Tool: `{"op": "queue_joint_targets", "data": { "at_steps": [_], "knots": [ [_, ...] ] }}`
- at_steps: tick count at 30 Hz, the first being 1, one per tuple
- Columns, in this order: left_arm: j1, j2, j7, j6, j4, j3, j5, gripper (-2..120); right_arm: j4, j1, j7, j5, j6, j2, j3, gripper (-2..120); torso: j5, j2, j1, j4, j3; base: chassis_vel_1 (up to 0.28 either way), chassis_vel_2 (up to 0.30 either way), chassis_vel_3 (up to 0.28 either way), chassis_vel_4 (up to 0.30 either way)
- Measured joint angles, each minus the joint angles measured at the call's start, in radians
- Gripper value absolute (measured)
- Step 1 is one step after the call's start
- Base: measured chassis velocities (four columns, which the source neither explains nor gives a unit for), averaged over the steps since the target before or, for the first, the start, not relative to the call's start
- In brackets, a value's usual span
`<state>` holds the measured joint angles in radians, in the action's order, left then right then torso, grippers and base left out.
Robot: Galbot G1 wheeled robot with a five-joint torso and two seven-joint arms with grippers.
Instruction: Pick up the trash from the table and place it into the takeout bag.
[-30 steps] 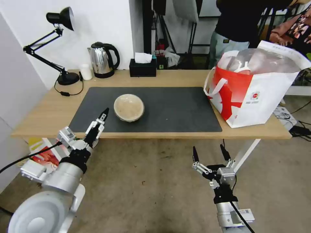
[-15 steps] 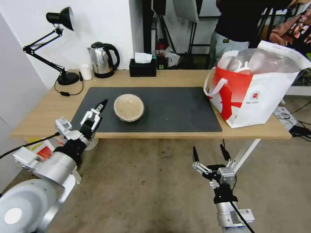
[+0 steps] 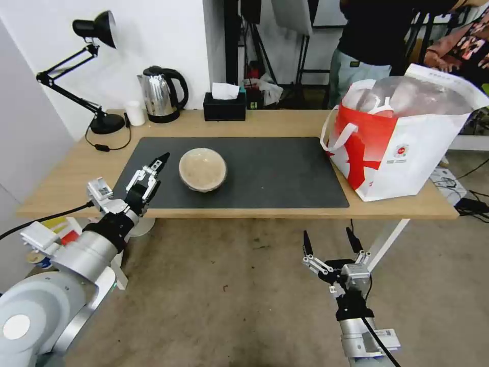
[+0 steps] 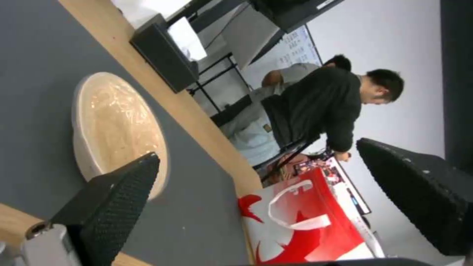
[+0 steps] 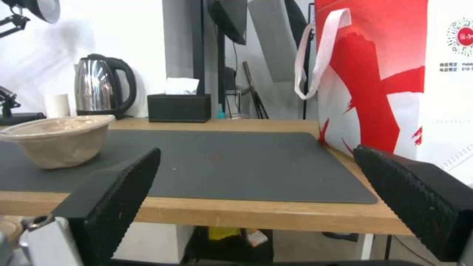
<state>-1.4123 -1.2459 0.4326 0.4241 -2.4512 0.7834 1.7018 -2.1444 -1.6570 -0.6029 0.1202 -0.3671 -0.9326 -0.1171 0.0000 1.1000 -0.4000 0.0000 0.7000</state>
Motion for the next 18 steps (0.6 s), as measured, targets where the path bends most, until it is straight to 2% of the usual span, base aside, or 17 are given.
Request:
{"op": "queue_joint_targets", "data": {
  "at_steps": [7,18],
  "knots": [
    [0.016,0.03,0.029,0.002,0.016,0.008,-0.004,100,0.0,0.0,0.0,0.0,0.0,0.0,0.0,100,0.0,0.0,0.0,0.0,0.0,0.0,0.0,0.0,0.0],
    [0.052,0.085,0.116,0.008,0.044,0.022,0.016,100,0.0,0.0,0.0,0.0,0.0,0.0,0.0,100,0.0,0.0,0.0,0.0,0.0,0.0,0.0,0.0,0.0]
  ]
}}
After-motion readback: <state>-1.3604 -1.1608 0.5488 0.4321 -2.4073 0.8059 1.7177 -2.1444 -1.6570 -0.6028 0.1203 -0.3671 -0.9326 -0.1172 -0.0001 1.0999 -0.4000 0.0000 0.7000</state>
